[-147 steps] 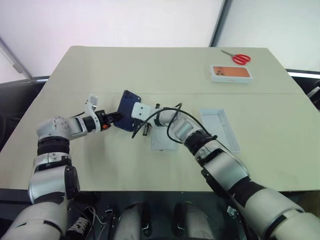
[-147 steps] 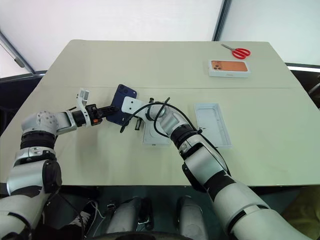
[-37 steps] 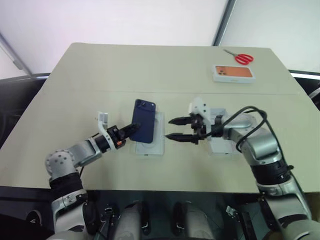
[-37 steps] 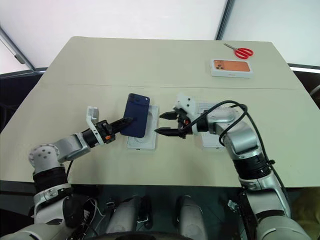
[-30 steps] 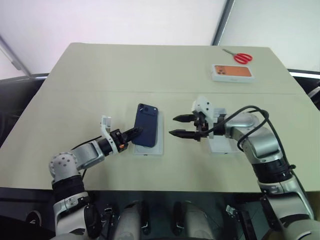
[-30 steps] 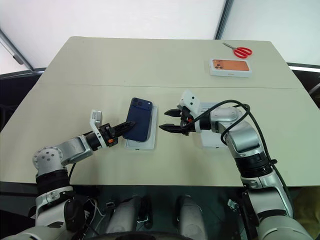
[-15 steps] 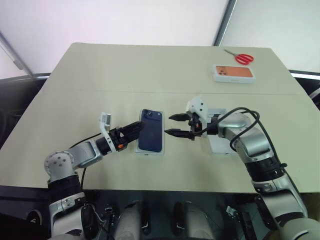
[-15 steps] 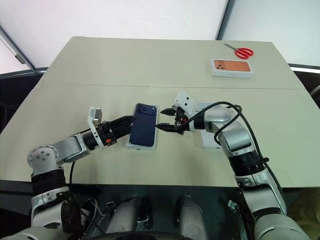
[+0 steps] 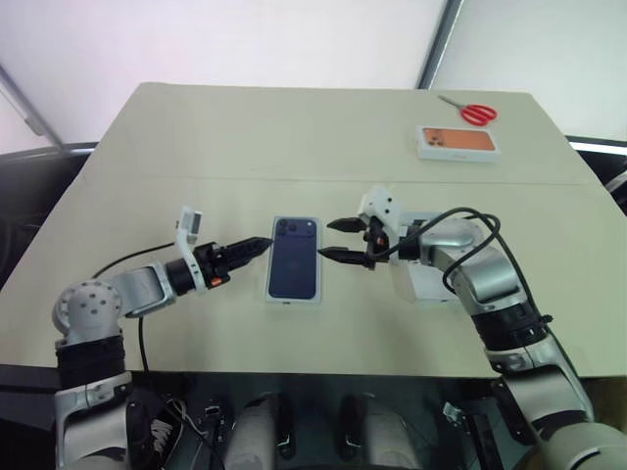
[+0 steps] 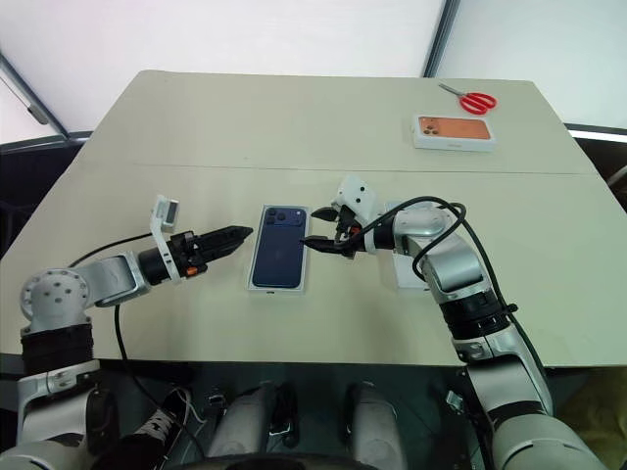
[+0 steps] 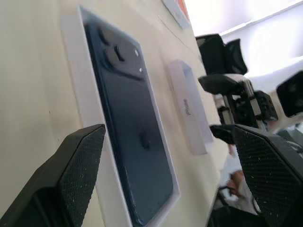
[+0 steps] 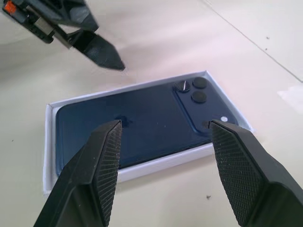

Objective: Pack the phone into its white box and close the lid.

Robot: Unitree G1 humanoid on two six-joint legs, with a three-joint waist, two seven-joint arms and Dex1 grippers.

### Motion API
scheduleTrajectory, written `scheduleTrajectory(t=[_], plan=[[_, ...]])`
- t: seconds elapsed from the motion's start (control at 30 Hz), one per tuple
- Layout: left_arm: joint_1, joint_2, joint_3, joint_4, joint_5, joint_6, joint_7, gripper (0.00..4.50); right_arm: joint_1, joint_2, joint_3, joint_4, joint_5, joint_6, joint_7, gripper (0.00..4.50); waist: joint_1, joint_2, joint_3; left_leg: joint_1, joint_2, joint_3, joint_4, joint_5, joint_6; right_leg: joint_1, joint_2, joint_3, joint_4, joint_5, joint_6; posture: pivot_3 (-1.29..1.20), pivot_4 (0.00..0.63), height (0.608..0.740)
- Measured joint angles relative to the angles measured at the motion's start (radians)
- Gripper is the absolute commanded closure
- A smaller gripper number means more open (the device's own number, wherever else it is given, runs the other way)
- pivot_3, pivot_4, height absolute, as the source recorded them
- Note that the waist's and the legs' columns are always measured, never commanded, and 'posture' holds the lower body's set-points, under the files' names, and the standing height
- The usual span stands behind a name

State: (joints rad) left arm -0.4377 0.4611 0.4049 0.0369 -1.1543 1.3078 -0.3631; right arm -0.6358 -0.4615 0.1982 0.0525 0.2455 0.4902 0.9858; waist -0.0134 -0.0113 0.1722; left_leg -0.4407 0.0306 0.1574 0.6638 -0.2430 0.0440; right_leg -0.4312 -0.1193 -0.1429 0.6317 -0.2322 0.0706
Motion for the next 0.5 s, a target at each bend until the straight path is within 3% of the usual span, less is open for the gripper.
scheduleTrajectory(t=[0.07,0.17,0.27,0.5], plan=[[0.0,0.002,0.0,0.006,0.041,-0.04,0.003,1.34,0.001,-0.002,0.001,0.016,-0.008,-0.006,-0.003,2.78,0.0,0.0,0.0,0.0,0.0,0.0,0.0,0.0,0.0,0.0,0.0,0.0,0.0,0.0,0.0,0.0,0.15,0.738],[0.002,0.019,-0.021,0.011,0.101,-0.084,-0.003,2.95,0.013,-0.014,0.01,0.031,-0.045,-0.031,-0.02,4.34,0.0,0.0,0.0,-0.001,0.0,0.0,0.0,0.0,0.0,-0.001,0.0,0.0,0.0,0.0,0.0,0.0,0.15,0.738],[0.003,0.033,-0.051,0.008,0.149,-0.108,-0.008,4.45,0.024,-0.014,0.022,0.045,-0.081,-0.052,-0.049,4.5,0.0,0.0,0.0,-0.001,0.0,0.0,0.0,0.0,0.0,-0.001,0.0,0.0,0.0,0.0,0.0,0.0,0.15,0.738],[-0.002,0.005,-0.209,0.032,0.331,-0.23,-0.022,4.45,0.068,0.013,0.106,0.063,-0.179,-0.102,-0.105,4.5,0.002,0.0,0.0,-0.001,0.0,0.001,0.0,0.0,0.0,-0.001,0.0,0.0,0.0,0.0,0.0,0.0,0.15,0.738]])
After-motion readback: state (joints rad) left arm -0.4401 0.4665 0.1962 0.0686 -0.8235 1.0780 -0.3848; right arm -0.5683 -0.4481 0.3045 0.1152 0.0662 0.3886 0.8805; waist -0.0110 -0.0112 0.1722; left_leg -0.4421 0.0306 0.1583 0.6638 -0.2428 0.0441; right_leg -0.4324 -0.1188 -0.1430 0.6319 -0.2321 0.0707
